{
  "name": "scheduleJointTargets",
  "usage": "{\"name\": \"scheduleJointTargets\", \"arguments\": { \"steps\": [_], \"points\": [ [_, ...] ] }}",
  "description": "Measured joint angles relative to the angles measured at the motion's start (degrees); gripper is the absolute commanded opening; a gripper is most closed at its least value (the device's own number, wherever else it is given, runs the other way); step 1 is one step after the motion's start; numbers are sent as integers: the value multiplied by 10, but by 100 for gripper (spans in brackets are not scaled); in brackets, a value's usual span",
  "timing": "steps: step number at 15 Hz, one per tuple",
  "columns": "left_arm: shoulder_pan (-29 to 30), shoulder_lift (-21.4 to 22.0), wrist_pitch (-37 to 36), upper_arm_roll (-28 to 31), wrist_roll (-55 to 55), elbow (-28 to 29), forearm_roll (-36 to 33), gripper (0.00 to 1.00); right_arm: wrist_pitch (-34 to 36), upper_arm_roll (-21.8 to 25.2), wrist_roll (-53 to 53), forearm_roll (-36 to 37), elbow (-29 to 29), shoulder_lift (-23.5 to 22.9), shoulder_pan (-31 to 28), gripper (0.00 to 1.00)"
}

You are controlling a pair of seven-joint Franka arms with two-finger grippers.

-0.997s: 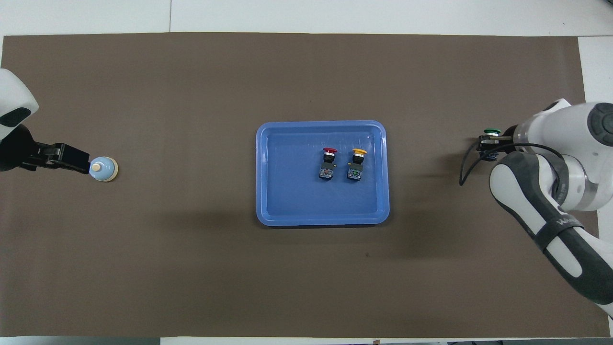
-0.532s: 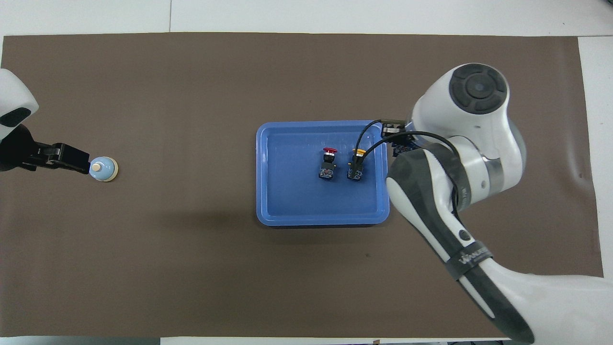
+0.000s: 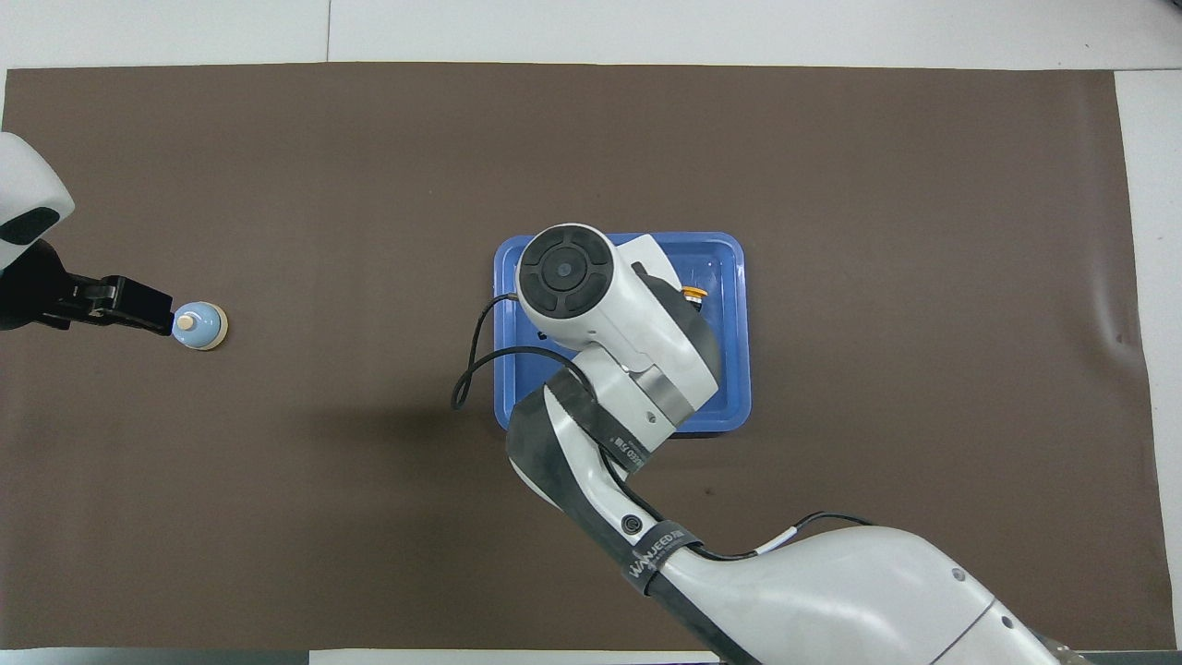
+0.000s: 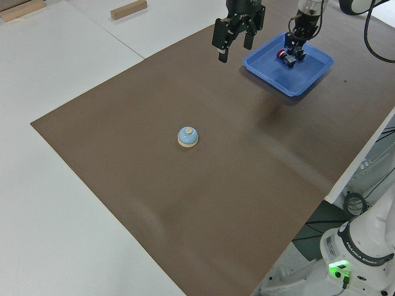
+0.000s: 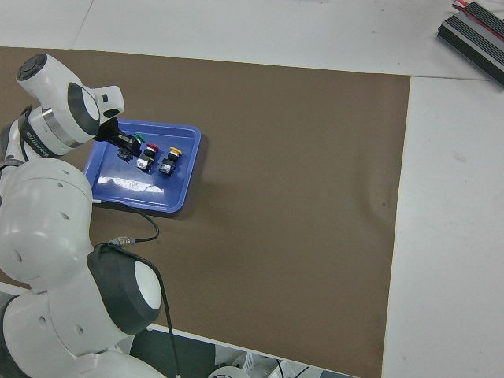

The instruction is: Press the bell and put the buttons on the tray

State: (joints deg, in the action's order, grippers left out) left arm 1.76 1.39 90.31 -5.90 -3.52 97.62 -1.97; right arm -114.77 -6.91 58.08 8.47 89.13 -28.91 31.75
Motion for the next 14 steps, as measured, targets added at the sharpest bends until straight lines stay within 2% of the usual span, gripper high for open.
{"name": "scheduleJointTargets", "arguments": {
  "steps": [6, 7, 8, 14],
  "points": [
    [0, 0, 0, 0, 0, 0, 0, 100, -70, 1, 39, 10, 1, -42, 15, 0],
    [0, 0, 0, 0, 0, 0, 0, 100, -75, 1, 46, 10, 3, -46, 16, 27],
    [0, 0, 0, 0, 0, 0, 0, 100, -76, 1, 52, 10, 4, -47, 17, 99],
    [0, 0, 0, 0, 0, 0, 0, 100, -73, 5, 79, 10, 1, -42, 11, 100]
  ]
}}
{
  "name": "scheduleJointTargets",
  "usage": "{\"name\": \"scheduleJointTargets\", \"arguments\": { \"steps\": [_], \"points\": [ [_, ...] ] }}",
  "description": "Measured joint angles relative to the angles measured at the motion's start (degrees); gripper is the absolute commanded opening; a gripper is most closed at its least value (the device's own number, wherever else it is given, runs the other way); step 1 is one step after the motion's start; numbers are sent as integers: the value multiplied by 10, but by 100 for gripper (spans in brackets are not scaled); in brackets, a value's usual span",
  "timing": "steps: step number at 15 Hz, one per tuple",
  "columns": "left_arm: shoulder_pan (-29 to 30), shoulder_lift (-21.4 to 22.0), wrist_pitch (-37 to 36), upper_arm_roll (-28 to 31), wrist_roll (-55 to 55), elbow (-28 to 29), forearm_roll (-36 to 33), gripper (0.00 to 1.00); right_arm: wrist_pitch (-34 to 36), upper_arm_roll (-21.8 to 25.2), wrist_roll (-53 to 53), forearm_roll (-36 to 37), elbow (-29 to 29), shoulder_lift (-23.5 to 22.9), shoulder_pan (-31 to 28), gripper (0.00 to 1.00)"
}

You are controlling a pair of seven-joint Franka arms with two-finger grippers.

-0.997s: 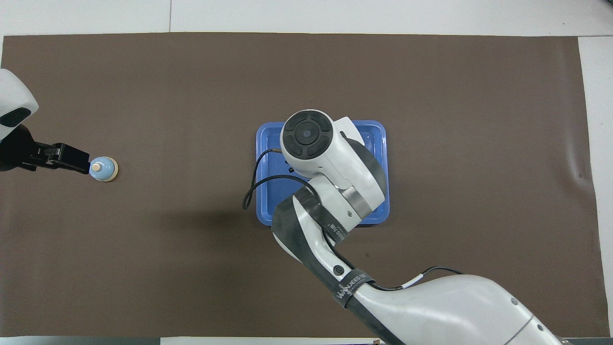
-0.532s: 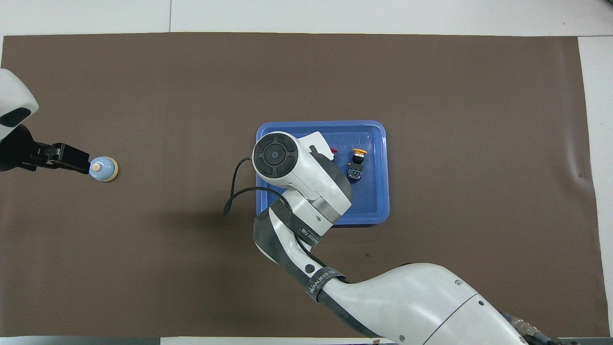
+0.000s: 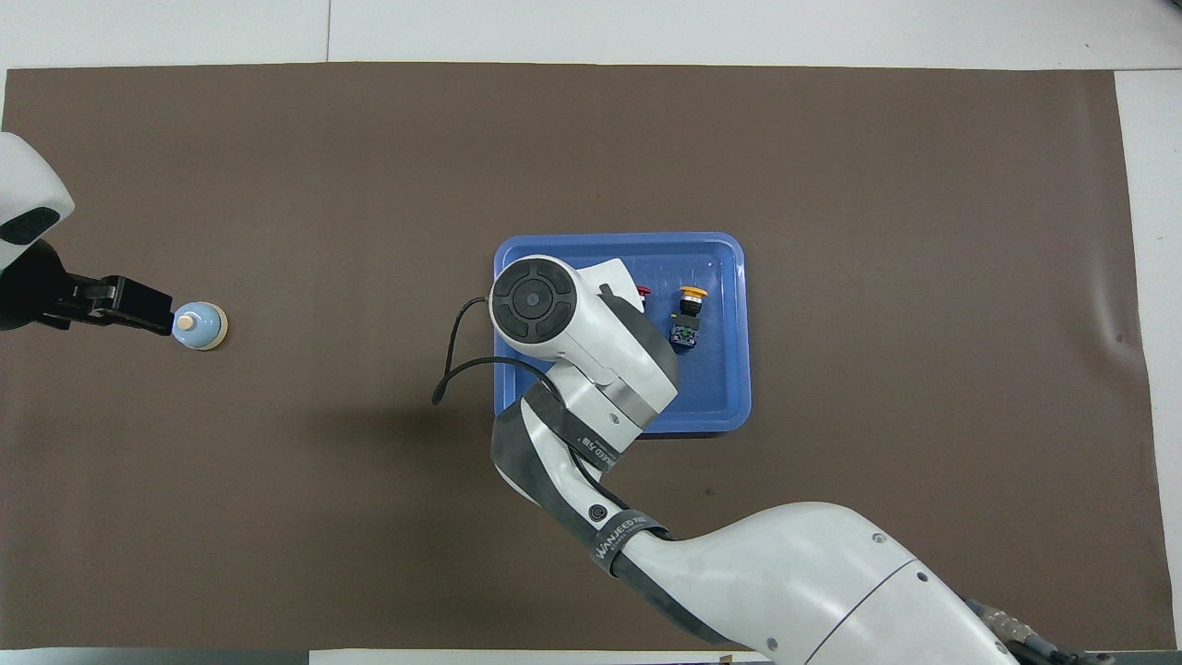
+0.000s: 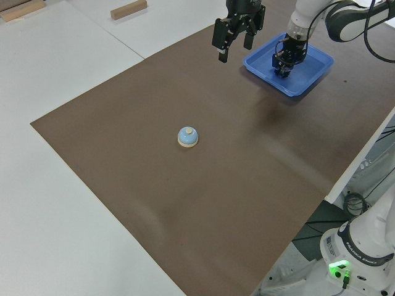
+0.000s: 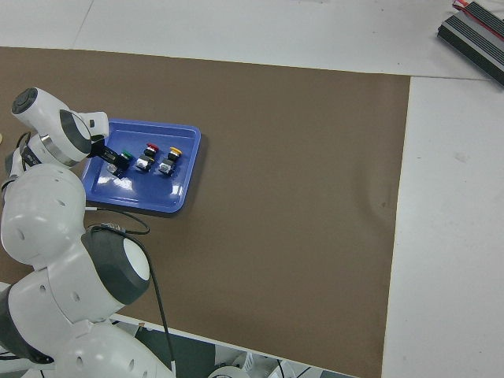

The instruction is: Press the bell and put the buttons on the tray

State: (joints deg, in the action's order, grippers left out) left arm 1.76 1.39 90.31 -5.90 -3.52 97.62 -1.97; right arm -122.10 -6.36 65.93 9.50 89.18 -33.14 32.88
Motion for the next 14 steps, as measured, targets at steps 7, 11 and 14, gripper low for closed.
{"name": "scheduleJointTargets", "arguments": {
  "steps": [7, 11, 14],
  "points": [
    [0, 0, 0, 0, 0, 0, 0, 100, 105, 3, -187, -24, -9, 91, -127, 100],
    [0, 0, 0, 0, 0, 0, 0, 100, 173, 2, -400, -36, -9, 145, -221, 100],
    [0, 0, 0, 0, 0, 0, 0, 100, 214, 2, -542, -56, -9, 178, -285, 100]
  ]
}}
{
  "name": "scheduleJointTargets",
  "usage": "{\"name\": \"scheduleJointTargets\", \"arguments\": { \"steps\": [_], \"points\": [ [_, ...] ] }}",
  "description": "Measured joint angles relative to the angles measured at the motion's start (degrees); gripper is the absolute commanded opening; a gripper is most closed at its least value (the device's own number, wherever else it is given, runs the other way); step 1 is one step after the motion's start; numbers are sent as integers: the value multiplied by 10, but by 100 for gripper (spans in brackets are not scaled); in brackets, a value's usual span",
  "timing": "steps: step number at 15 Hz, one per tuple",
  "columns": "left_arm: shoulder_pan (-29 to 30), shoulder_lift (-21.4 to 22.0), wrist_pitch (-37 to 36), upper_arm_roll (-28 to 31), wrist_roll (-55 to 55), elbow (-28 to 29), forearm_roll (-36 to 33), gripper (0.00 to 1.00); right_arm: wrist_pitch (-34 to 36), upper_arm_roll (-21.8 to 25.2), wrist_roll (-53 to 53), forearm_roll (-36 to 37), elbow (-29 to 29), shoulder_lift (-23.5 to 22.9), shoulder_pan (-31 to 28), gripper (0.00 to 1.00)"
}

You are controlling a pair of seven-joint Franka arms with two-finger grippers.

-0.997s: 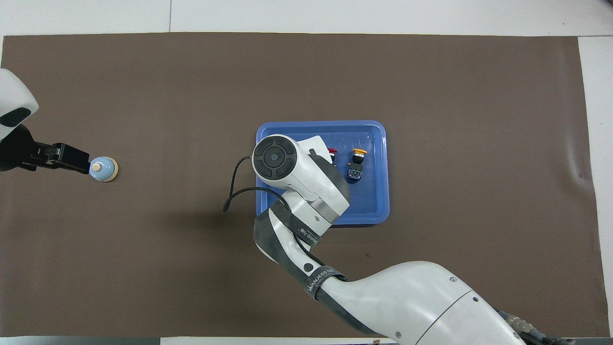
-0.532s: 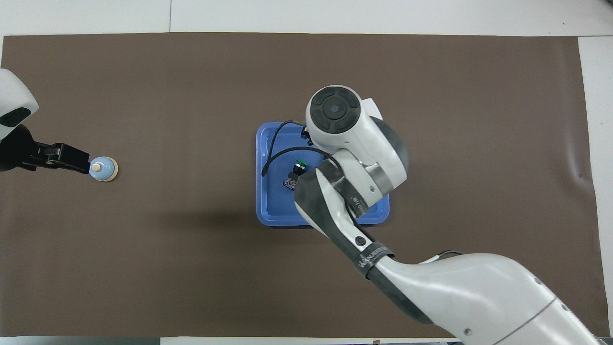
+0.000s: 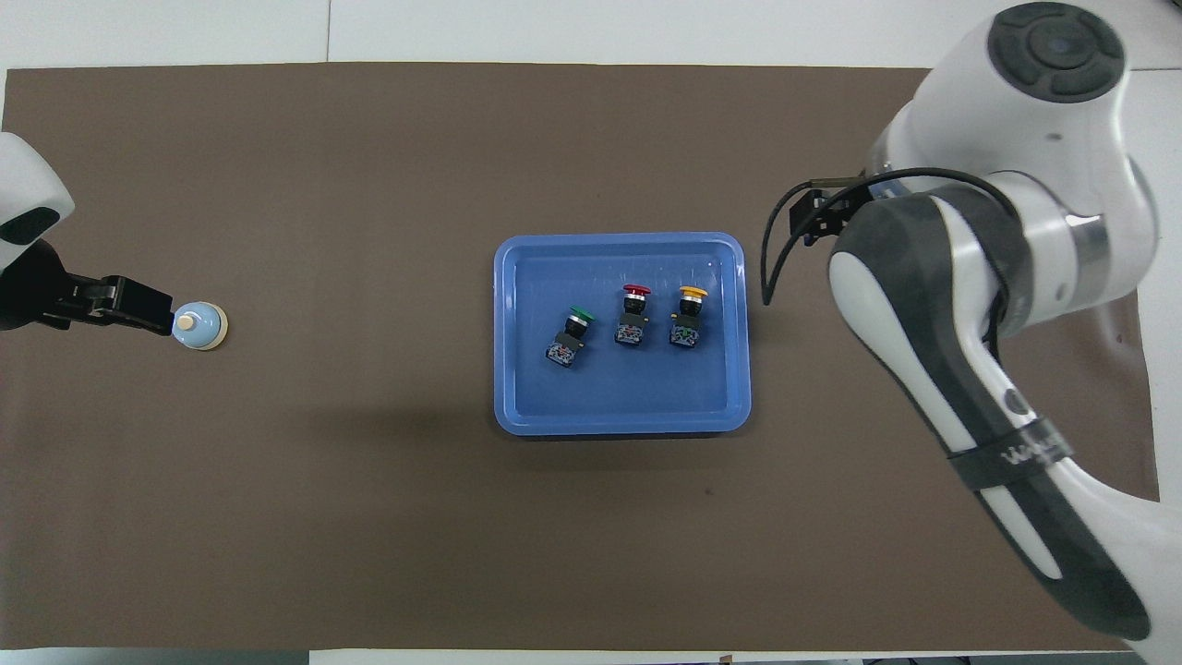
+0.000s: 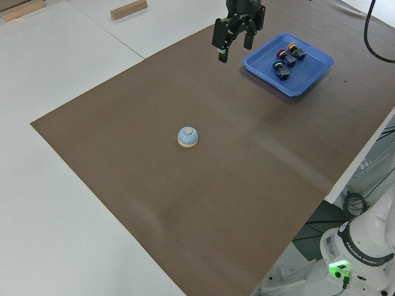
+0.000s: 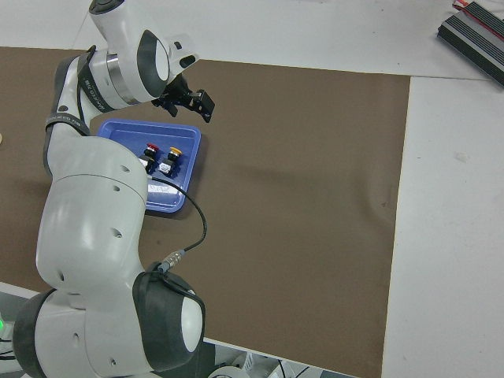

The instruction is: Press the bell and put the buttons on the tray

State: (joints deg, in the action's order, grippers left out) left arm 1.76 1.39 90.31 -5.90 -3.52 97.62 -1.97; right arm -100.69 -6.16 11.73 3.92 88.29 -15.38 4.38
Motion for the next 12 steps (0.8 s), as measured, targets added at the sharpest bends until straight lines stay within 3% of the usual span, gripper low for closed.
{"name": "scheduleJointTargets", "arguments": {
  "steps": [3, 8, 12],
  "points": [
    [0, 0, 0, 0, 0, 0, 0, 100, 59, 0, -96, -14, -2, 51, -52, 100],
    [0, 0, 0, 0, 0, 0, 0, 100, 169, -3, -113, -15, -1, 142, -60, 100],
    [0, 0, 0, 0, 0, 0, 0, 100, 199, -4, -113, -15, 2, 163, -60, 100]
  ]
}}
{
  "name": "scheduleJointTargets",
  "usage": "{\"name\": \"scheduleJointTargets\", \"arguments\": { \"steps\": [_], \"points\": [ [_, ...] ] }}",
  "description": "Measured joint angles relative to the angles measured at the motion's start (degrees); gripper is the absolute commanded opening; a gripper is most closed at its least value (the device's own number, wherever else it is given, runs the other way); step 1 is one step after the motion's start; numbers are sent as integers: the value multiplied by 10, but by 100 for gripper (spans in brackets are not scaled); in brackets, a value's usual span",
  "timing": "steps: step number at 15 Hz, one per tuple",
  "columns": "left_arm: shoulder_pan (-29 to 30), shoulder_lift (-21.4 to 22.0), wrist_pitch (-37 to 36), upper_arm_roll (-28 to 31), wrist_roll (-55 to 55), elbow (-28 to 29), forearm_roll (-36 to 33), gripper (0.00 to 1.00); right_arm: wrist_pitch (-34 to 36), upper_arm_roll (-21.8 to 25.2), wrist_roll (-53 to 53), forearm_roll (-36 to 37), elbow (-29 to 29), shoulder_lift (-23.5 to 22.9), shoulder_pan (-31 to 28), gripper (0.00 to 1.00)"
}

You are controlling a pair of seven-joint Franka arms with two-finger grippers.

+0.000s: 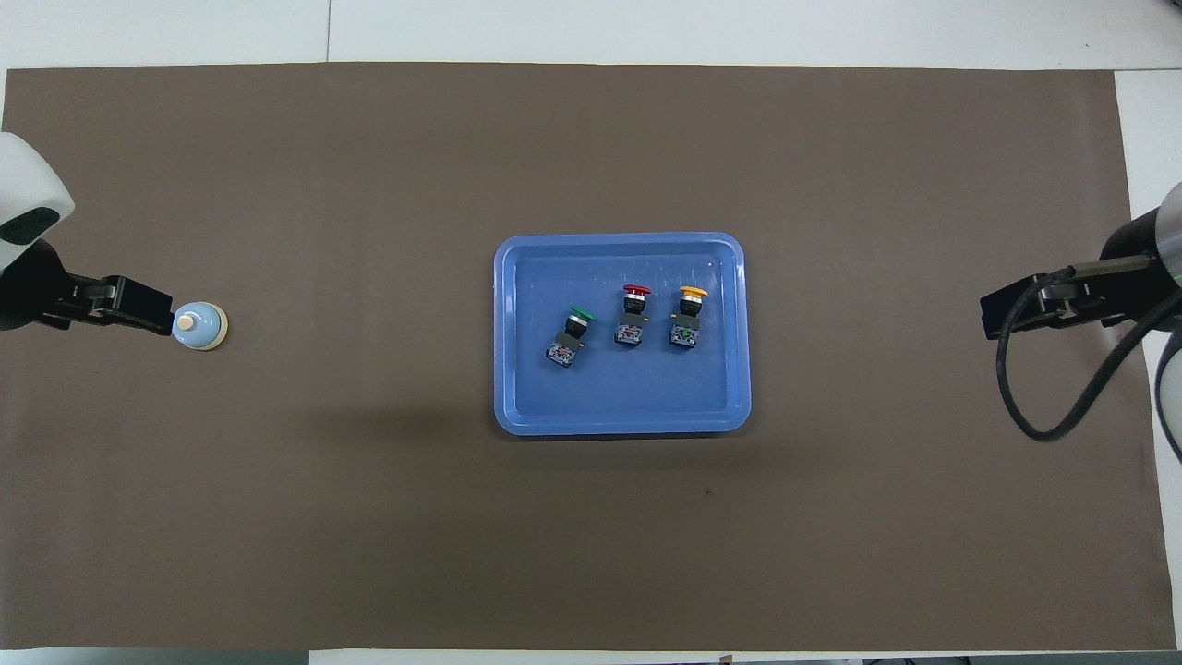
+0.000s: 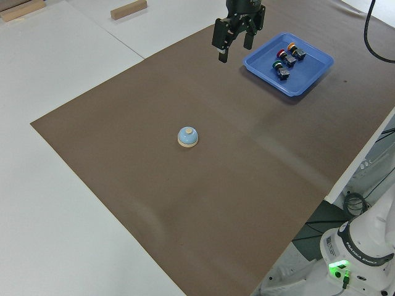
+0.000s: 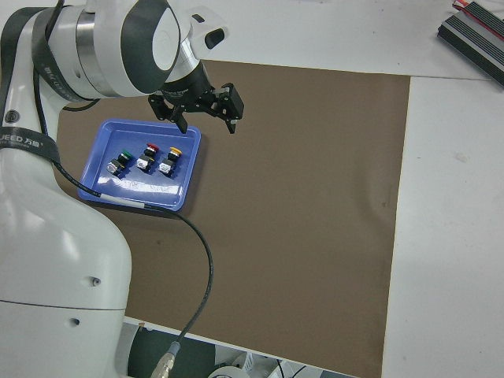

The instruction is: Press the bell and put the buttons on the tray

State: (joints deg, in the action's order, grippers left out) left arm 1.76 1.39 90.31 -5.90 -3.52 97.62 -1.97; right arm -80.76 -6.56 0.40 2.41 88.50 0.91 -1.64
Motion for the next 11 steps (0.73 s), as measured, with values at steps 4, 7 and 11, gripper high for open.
{"name": "scheduleJointTargets", "arguments": {
  "steps": [4, 7, 11],
  "points": [
    [0, 0, 0, 0, 0, 0, 0, 100, 0, 5, 0, 0, 2, -3, -3, 100],
    [0, 0, 0, 0, 0, 0, 0, 100, 0, 7, 0, 0, 2, -3, -3, 100],
    [0, 0, 0, 0, 0, 0, 0, 100, 0, 7, 0, -3, 2, -3, -3, 100]
  ]
}}
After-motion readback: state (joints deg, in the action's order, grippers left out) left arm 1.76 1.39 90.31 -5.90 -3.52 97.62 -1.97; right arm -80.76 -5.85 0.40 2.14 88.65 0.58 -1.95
